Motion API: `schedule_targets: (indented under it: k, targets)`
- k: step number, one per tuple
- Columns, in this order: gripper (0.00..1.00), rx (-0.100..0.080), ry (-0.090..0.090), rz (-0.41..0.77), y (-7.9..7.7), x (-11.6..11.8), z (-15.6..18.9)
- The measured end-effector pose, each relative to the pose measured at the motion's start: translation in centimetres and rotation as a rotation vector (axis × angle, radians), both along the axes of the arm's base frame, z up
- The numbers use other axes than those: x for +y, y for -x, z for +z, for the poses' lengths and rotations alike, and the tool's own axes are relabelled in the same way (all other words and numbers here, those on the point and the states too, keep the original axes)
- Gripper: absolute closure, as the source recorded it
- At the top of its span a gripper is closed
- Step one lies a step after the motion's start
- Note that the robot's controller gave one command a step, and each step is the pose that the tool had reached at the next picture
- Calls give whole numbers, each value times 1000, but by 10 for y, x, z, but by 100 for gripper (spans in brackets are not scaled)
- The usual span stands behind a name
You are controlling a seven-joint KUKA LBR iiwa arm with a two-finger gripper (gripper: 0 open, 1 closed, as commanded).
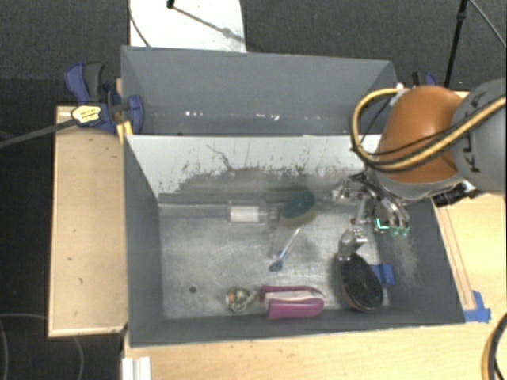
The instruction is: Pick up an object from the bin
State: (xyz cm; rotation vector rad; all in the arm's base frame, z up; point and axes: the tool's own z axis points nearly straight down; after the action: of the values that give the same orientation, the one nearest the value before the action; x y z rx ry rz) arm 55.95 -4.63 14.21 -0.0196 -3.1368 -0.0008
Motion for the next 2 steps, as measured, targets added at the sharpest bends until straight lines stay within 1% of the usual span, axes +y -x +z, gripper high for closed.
schedule_targets:
  k: [1, 2]
  targets:
    - [0, -3, 0, 23, 6, -6, -68]
    - [0, -9, 1, 158, 54, -69, -4]
